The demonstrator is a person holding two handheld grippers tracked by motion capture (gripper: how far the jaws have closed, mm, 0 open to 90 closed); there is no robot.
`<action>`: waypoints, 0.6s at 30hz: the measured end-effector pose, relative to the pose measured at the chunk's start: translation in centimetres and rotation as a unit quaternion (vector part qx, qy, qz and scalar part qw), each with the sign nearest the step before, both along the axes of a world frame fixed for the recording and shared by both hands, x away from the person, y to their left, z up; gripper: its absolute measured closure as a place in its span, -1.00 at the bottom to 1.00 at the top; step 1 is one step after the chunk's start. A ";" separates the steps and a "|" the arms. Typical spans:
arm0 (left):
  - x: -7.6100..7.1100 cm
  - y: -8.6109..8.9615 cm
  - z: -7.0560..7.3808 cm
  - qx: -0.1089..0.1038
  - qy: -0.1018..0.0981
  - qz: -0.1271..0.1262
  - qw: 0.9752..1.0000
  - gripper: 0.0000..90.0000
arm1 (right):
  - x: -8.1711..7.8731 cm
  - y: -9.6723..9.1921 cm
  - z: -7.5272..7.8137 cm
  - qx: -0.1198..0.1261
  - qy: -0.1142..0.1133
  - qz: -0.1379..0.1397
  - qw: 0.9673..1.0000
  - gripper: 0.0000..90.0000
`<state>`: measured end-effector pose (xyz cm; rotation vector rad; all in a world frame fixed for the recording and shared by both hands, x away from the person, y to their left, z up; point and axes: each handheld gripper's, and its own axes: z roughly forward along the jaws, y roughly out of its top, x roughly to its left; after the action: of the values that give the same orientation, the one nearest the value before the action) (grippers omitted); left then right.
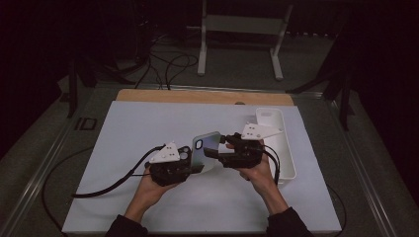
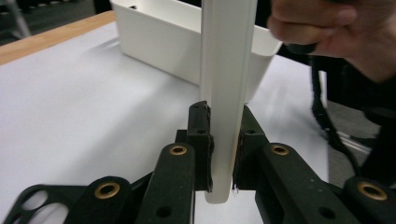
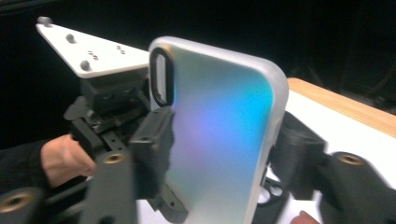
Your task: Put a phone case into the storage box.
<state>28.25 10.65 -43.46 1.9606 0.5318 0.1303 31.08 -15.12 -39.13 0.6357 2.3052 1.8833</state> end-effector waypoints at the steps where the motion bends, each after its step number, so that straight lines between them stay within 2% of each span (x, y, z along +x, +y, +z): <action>1: 0.0 0.0 0.0 0.002 -0.002 0.005 1.000 0.80 | 0.0 0.0 0.0 -0.001 0.004 -0.005 1.000 -0.18; 2: 0.0 0.0 0.0 0.004 -0.003 0.012 1.000 0.80 | 0.0 0.0 0.0 -0.004 0.005 -0.015 1.000 -0.26; 3: 0.0 0.0 0.0 0.004 -0.003 0.012 1.000 0.80 | 0.0 0.0 0.0 -0.004 0.005 -0.015 1.000 -0.26; 5: 0.0 0.1 0.0 0.008 -0.004 0.026 1.000 0.80 | 0.0 0.0 0.0 -0.014 0.011 -0.037 0.999 -0.46; 8: 0.1 0.1 0.0 0.013 -0.003 0.043 0.999 0.80 | -0.2 0.0 0.1 -0.022 0.014 -0.056 0.998 -0.58; 12: 0.2 0.0 -0.1 0.019 -0.003 0.059 0.998 0.80 | -0.4 0.2 0.2 -0.030 0.016 -0.078 0.996 -0.65; 18: 0.3 -0.1 -0.2 0.030 -0.003 0.084 0.996 0.80 | -0.4 0.8 0.4 -0.036 0.024 -0.093 0.995 -0.65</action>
<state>28.53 10.52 -43.71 1.9711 0.6953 0.2604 30.66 -14.36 -38.76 0.8621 2.2412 1.7138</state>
